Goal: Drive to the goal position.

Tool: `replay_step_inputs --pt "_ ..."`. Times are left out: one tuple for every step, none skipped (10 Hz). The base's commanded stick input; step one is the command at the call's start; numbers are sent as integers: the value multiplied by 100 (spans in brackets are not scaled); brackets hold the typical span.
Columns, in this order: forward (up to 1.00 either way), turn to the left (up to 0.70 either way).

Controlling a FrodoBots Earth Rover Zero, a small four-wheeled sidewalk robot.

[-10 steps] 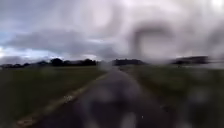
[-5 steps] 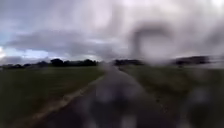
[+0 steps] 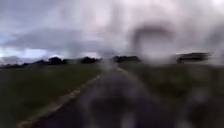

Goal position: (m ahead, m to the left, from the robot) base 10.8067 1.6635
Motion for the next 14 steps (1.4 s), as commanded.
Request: replay_step_inputs --pt "70 0" --pt "70 0" --pt "70 0" --pt "70 0" --pt "70 0" --pt "70 0" --pt "70 0" --pt "70 -1" --pt "70 -1" --pt "70 -4" --pt "70 -10" --pt "70 -14" --pt "70 -14" --pt "70 -12"
